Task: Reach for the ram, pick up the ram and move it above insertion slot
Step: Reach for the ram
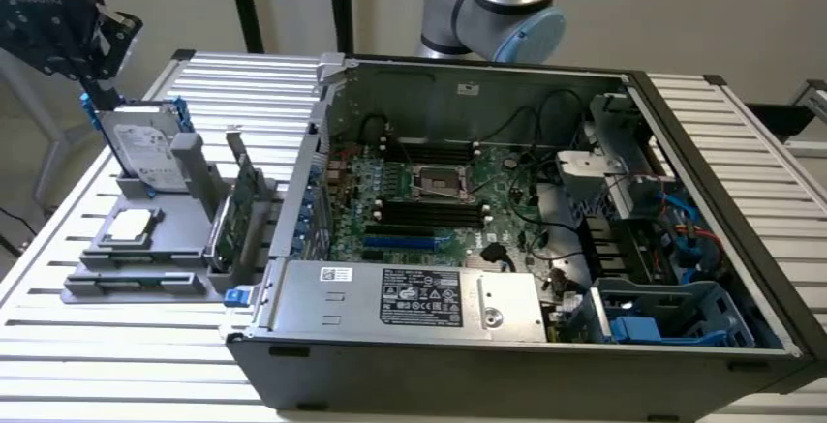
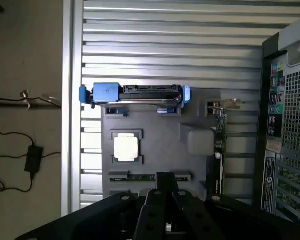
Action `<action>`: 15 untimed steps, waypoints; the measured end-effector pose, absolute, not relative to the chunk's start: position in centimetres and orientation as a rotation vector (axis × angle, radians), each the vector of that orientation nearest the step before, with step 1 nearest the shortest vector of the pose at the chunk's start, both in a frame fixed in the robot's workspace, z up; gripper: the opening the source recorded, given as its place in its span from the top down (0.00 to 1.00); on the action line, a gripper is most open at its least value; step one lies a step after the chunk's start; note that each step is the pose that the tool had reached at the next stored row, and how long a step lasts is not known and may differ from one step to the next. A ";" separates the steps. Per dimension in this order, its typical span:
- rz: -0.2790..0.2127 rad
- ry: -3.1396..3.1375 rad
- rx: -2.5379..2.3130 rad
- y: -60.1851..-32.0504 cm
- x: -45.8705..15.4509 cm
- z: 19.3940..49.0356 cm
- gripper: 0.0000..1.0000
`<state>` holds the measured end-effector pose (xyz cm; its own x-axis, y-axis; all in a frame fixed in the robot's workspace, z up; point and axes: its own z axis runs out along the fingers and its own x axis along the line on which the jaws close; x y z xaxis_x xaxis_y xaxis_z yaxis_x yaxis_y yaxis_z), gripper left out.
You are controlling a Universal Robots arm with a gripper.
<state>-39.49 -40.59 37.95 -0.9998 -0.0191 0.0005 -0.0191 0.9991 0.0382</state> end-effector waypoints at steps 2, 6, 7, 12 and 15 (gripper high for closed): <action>-0.060 -3.140 0.030 -40.7 -39.5 38.0 0.89; -0.061 -3.140 0.030 -41.9 -39.5 37.9 0.89; -0.061 -3.140 0.030 -42.3 -39.5 37.9 0.89; -0.060 -3.140 0.031 -44.2 -39.5 37.9 0.89; -0.059 -3.140 0.032 -45.2 -39.5 37.9 0.89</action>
